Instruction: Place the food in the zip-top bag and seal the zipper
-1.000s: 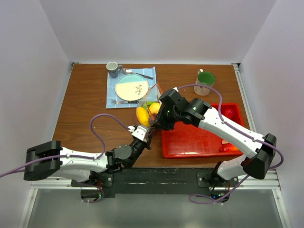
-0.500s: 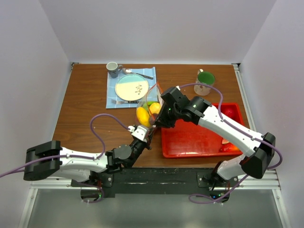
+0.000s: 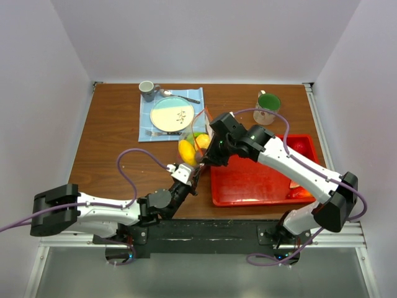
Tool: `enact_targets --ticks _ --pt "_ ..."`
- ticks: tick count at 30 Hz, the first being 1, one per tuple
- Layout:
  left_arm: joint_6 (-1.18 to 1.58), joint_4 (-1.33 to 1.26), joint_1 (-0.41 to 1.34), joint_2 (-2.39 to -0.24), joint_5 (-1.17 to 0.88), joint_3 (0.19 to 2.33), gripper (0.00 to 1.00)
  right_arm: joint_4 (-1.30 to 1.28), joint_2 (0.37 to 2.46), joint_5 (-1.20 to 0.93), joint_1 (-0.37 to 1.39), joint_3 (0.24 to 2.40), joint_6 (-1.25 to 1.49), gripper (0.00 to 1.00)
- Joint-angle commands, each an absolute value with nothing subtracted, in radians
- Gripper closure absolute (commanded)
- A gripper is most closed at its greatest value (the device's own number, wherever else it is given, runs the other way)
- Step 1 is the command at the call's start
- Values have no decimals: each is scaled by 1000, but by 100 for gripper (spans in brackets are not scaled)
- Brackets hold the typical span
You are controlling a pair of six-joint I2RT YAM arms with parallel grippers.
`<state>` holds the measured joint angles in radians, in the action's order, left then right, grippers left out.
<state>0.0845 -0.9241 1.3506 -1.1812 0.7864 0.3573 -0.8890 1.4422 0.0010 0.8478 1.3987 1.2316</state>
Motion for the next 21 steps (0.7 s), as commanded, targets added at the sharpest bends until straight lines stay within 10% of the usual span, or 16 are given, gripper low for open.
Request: enact_targets --ticks 1,16,21 --pt "78 -986 1355 -1135 805 364 100 -888 1447 25 790 1410 1195 93" --pt "92 -877 1355 -1115 816 388 100 -879 1494 -6 680 1465 1120 96" --pt "107 -873 1341 -1170 825 431 69 -870 1453 -43 686 1451 1130 97"
